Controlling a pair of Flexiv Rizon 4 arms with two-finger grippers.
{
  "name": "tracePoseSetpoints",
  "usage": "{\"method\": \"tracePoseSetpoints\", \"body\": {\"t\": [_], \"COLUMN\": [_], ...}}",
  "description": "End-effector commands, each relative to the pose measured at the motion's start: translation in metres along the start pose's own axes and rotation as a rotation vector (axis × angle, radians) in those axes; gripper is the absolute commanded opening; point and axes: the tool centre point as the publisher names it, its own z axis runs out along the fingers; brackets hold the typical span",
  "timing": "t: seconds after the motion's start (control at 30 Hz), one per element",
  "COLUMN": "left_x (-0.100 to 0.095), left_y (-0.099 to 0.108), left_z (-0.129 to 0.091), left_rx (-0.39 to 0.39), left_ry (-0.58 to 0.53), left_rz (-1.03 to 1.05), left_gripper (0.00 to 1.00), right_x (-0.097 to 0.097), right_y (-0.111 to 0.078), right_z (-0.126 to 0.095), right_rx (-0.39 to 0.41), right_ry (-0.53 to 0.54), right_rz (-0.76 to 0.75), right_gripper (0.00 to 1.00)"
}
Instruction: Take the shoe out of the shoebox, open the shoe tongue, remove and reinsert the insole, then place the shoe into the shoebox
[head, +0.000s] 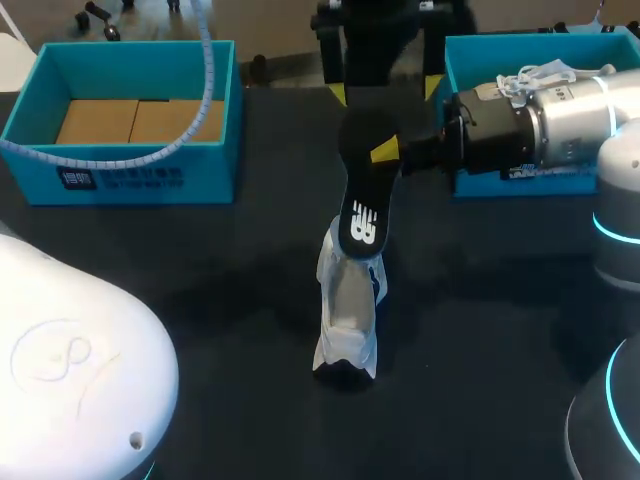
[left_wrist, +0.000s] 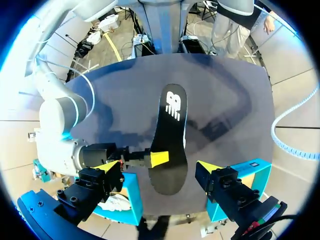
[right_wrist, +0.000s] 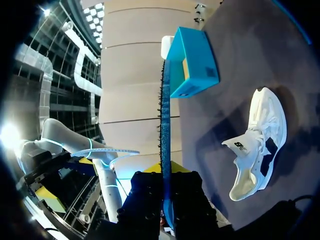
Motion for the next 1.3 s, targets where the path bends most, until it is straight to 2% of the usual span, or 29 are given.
{"method": "tracePoseSetpoints", "body": {"t": [0.03, 0.13, 0.37, 0.53, 0.7, 1.0, 1.3], "left_x": [0.002, 0.001, 0.013, 0.019, 0.021, 0.032, 0.038], "left_y": [-0.001, 0.001, -0.003, -0.001, -0.001, 0.001, 0.006], "left_z": [0.0, -0.002, -0.007, -0.005, -0.006, -0.007, -0.006], "left_rx": [0.008, 0.007, 0.038, 0.036, 0.064, 0.033, -0.035], "left_ry": [-0.051, -0.15, -0.389, -0.51, -0.723, -0.953, -1.165], "left_rz": [-0.006, 0.015, -0.01, -0.001, 0.017, -0.006, 0.04], "left_gripper": [1.0, 1.0, 1.0, 1.0, 1.0, 1.0, 1.0], "right_x": [0.001, 0.002, 0.004, 0.005, 0.009, 0.011, 0.015], "right_y": [-0.001, -0.002, -0.002, -0.003, -0.004, -0.005, -0.009], "right_z": [0.0, -0.002, -0.008, -0.01, -0.014, -0.021, -0.031], "right_rx": [-0.003, -0.006, -0.017, -0.017, -0.021, -0.034, -0.059], "right_ry": [0.003, 0.006, 0.001, -0.003, 0.001, -0.003, 0.006], "right_rz": [-0.001, -0.001, -0.005, -0.005, -0.01, -0.011, -0.009], "right_gripper": [0.0, 0.0, 0.0, 0.0, 0.0, 0.0, 0.0]}}
